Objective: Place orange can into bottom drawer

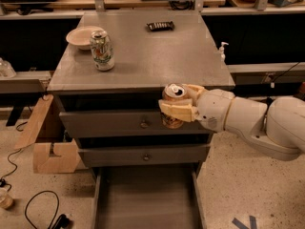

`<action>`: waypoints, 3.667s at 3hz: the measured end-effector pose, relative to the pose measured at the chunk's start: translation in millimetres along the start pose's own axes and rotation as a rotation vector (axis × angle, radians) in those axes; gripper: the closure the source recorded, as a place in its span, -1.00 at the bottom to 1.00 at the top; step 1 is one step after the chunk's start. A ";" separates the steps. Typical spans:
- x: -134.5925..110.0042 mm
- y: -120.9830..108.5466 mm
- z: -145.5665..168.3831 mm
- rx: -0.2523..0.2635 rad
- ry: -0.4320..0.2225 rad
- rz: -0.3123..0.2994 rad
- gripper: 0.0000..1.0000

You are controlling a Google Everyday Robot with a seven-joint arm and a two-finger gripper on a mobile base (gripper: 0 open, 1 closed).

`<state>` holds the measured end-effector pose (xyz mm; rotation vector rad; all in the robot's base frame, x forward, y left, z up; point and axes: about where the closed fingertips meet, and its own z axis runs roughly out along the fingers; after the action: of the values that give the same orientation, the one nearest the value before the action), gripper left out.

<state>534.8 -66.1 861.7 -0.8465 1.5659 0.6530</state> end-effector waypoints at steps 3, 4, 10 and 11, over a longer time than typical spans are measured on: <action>155.1 69.4 30.1 -0.081 0.009 0.033 1.00; 207.6 84.6 40.6 -0.098 0.002 -0.012 1.00; 473.2 91.2 197.3 -0.241 0.026 0.067 1.00; 544.7 96.6 245.9 -0.232 -0.008 0.148 1.00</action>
Offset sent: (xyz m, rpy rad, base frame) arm -0.0563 0.0452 -0.1970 0.0341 0.1256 0.0521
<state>568.0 99.1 280.2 -0.9028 1.5755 0.9581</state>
